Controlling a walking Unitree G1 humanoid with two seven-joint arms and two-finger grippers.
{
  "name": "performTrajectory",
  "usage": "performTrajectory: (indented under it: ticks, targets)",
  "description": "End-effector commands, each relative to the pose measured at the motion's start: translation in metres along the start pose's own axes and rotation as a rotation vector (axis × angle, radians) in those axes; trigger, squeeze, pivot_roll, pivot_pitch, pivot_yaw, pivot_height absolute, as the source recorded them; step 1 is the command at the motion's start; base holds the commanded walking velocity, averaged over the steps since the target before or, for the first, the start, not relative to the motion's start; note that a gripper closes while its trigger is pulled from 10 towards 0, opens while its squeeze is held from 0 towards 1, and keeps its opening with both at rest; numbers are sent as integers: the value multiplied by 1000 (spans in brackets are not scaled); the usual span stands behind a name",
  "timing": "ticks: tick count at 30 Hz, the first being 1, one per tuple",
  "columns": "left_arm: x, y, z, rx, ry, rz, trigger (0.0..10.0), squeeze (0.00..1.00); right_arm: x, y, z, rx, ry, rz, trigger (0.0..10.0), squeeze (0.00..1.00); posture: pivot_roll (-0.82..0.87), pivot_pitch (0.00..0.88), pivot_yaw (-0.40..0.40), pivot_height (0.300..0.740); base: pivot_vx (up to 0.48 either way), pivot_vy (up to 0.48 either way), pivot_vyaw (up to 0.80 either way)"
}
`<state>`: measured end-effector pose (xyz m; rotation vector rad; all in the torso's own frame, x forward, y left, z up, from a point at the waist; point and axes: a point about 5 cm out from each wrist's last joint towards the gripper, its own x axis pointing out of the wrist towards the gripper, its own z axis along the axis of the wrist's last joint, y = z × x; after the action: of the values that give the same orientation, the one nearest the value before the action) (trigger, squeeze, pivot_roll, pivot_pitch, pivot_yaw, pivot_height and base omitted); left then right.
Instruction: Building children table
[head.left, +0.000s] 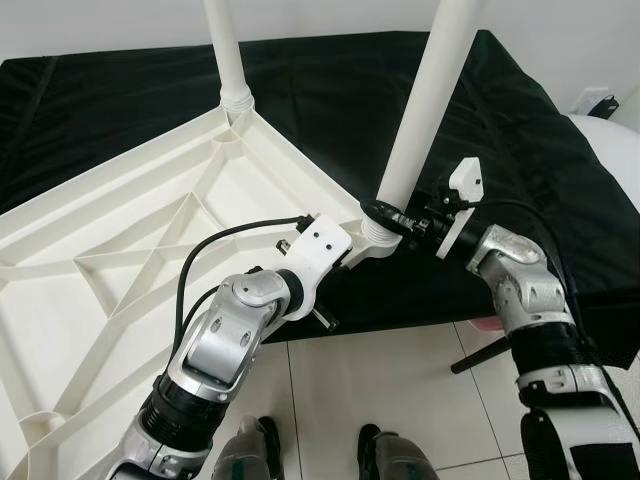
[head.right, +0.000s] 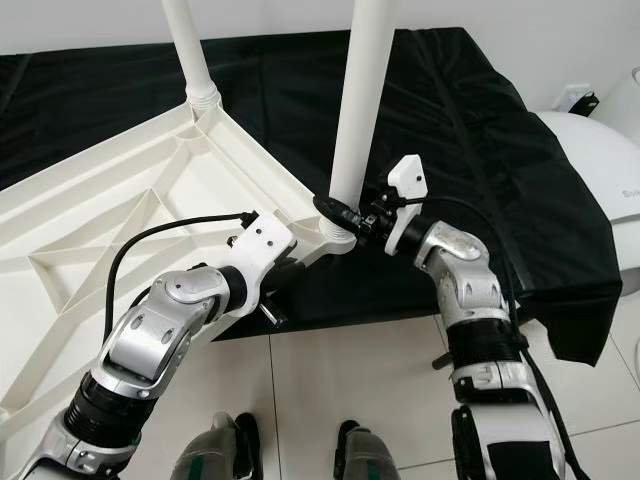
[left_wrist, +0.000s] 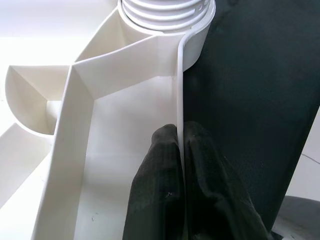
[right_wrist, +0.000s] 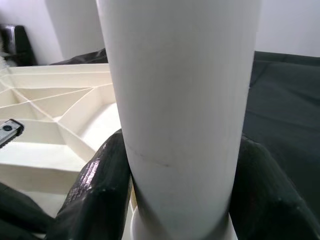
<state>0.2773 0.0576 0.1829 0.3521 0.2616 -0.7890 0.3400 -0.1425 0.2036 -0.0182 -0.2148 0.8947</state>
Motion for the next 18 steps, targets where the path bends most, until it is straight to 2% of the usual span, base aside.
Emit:
performTrajectory:
  ticks: [1,7,12,18]
  targets:
    - [0,3,-5,-17,25,53,10000,0,4,11,-1,41,-34,25,10000,0,-116,212,26,740,0,0,0]
    - [0,2,-5,-18,26,52,10000,0,5,19,-1,49,-49,-21,10000,0,-112,212,24,740,0,0,0]
    - [-1,2,-6,-20,28,53,10000,0,8,31,0,51,-62,-70,10000,0,-112,208,22,740,0,0,0]
    - [-1,1,-6,-21,27,52,10000,0,9,36,1,56,-73,-92,10000,0,-113,206,22,740,0,0,0]
